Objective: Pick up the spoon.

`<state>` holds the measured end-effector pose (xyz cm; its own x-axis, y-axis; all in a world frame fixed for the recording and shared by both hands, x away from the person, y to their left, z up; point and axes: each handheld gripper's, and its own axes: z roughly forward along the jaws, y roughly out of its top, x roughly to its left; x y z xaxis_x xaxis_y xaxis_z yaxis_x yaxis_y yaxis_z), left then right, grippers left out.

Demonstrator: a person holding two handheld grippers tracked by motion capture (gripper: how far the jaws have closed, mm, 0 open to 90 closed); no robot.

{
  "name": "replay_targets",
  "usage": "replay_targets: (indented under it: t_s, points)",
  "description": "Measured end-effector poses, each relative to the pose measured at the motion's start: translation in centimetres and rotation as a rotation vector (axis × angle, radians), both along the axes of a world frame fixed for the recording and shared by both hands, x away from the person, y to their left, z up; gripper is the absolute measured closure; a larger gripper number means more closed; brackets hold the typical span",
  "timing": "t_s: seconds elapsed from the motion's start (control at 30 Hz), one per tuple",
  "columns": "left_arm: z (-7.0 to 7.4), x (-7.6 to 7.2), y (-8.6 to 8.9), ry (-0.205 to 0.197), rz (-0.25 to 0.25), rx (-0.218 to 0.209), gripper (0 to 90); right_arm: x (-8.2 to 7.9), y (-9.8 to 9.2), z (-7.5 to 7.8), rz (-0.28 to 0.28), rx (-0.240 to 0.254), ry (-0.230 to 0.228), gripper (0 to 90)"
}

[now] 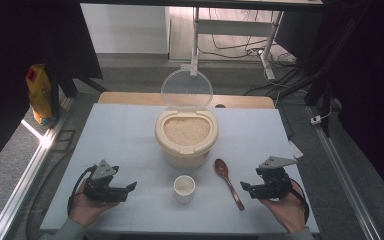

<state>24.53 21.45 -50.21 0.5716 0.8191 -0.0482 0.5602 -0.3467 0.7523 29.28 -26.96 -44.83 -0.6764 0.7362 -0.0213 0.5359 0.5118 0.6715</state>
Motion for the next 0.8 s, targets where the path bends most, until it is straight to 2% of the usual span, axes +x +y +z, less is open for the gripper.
replay_targets:
  t_s: [0.4, 0.5, 0.67, 0.8]
  points:
    - [-0.2, 0.0, 0.0, 0.004, 0.0, 0.001, 14.5, 0.7, 2.2, 0.2, -0.006, -0.044, 0.023, 27.4]
    - [-0.2, 0.1, -0.1, 0.007, -0.004, 0.006, 14.5, 1.2, 3.0, 0.3, -0.013, -0.071, 0.058, 28.5]
    - [-0.2, 0.1, -0.1, 0.009, -0.006, 0.009, 14.3, 1.6, 3.8, 0.2, -0.019, -0.107, 0.091, 29.3]
    - [-0.2, 0.1, -0.1, 0.009, -0.004, 0.011, 14.3, 2.2, 4.5, -0.1, -0.043, -0.148, 0.147, 30.7]
